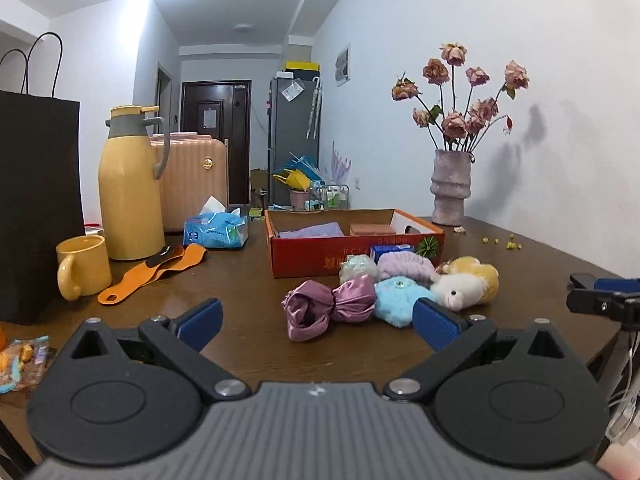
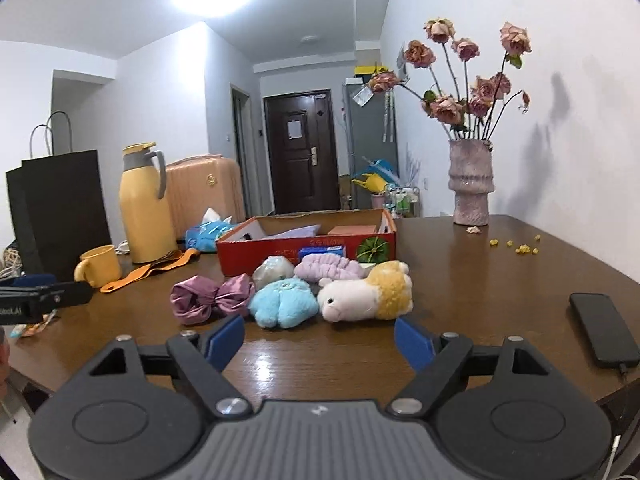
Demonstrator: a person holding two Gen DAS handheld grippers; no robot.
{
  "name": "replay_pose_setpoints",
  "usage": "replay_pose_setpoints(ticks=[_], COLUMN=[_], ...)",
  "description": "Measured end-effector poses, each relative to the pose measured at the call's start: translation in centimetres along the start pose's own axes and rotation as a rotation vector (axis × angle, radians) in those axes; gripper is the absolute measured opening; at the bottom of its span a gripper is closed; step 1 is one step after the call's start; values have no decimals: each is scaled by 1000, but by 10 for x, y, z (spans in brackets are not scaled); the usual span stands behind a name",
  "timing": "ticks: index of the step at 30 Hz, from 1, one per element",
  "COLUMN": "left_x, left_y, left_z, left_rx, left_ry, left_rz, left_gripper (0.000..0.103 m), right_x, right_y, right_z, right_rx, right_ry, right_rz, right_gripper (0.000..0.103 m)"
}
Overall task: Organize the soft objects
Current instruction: 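Withdraw both grippers from the box back over the table, then close both grippers on the pink satin bow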
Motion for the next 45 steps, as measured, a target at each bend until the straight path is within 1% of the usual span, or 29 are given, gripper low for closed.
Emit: replay_pose_setpoints(ticks=[4, 9, 11, 14, 16, 18, 20, 22, 24, 26, 28, 29, 30, 31, 32, 35, 38, 42, 45], left_x=[4, 9, 7, -3, -15, -28, -39, -44, -46, -48, -51, -52, -53, -54, -54, -52, -45, -31, -15], left_y=[9, 21, 24, 21, 15, 8, 4, 4, 7, 13, 19, 21, 23, 24, 25, 24, 17, 6, 3], left_z=[12, 41, 57, 79, 96, 114, 134, 152, 165, 176, 184, 186, 187, 187, 187, 180, 162, 132, 108], left_rx=[-40, -99, -123, -138, -143, -148, -176, -210, -230, -251, -275, -281, -283, -284, -283, -268, -241, -202, -187], left_ry=[32, 44, 33, 2, -32, -43, -29, -7, 19, 28, 51, 66, 80, 87, 93, 102, 120, 155, 184], left_rz=[-22, -21, -27, -58, -96, -143, -198, -232, -239, -239, -247, -252, -259, -260, -258, -249, -237, -225, -214], left_gripper=[103, 103, 103, 103, 103, 99, 82, 69, 60, 37, 26, 24, 22, 16, 11, 6, 6, 6, 6], right_x=[0, 2, 3, -1, -7, -18, -31, -46, -61, -72, -81, -85, -88, -91, -94, -99, -101, -101, -95], right_y=[6, 19, 21, 18, 11, 3, -4, -11, -16, -18, -19, -18, -16, -14, -11, -11, -14, -21, -23], right_z=[8, 35, 49, 72, 90, 111, 136, 164, 190, 214, 234, 242, 249, 254, 258, 255, 239, 199, 164], right_rx=[-14, -72, -94, -112, -116, -116, -126, -145, -157, -184, -211, -223, -240, -251, -262, -260, -243, -192, -157], right_ry=[-13, -25, -33, -67, -105, -152, -194, -222, -258, -280, -279, -283, -288, -295, -310, -318, -327, -327, -315], right_rz=[22, 24, 37, 50, 56, 50, 40, 23, 10, -3, -13, -20, -23, -22, -15, -12, -18, -43, -46], right_gripper=[82, 82, 82, 82, 77, 74, 72, 64, 61, 57, 48, 44, 34, 23, 21, 16, 14, 14, 14])
Point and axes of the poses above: each gripper's, at about its wrist camera, not at the fingertips, and z roughly the way its jaws point, x to its right, y to its underside, the point moved 7 cm from there along z, roughly the way its jaws point, and after that the axes turned 1 degree about y, right-handed, at the moved point
